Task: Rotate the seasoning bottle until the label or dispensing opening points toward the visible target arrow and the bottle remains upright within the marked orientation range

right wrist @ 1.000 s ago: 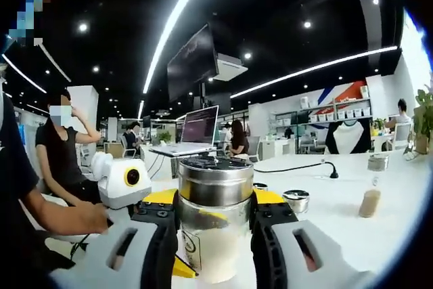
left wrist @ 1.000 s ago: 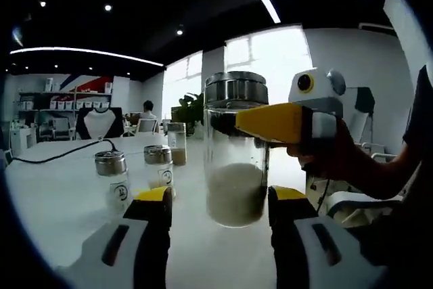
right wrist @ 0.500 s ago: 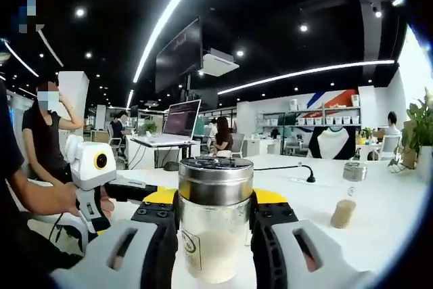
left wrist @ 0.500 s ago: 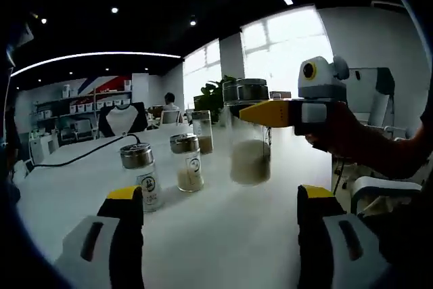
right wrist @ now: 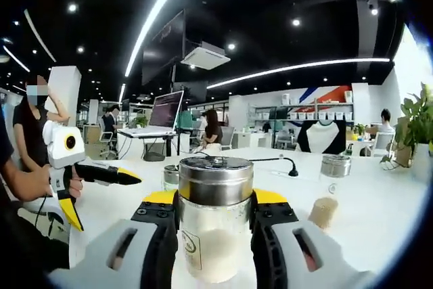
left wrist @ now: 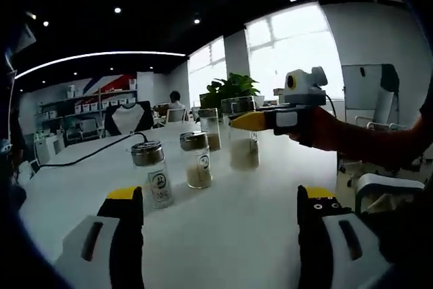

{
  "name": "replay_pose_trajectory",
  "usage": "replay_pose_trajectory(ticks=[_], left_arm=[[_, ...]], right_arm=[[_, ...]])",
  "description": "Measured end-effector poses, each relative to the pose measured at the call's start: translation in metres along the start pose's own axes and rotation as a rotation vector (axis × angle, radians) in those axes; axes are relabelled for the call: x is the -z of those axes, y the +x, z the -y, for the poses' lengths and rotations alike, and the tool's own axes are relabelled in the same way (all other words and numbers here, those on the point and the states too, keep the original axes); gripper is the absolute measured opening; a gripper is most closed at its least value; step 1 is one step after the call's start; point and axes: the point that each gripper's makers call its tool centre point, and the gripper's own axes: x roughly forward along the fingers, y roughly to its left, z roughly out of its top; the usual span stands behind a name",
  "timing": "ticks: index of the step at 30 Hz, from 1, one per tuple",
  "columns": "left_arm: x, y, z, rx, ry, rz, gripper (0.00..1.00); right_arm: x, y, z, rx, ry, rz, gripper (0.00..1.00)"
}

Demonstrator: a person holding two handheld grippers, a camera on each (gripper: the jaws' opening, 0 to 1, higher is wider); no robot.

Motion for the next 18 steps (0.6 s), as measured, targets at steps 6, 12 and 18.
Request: replay_pose_trajectory(ticks=[6, 12, 18], left_arm=[[-0.001, -0.002, -0.004, -0.012, -0.003, -0.002, 1.00], [0.002, -0.003, -0.003, -0.014, 0.000, -0.012, 1.00], [0.002, -0.002, -0.002, -0.010, 0.002, -0.012, 1.00]], right_arm=[[0.010, 0.006, 0.017, 0.004, 0.006, -0.014, 0.39], [0.015, 0.009, 0.027, 0.012, 0.007, -0.021, 0.39], [0.014, 0.009, 0.027, 0.010, 0.001, -0.019, 0.39]])
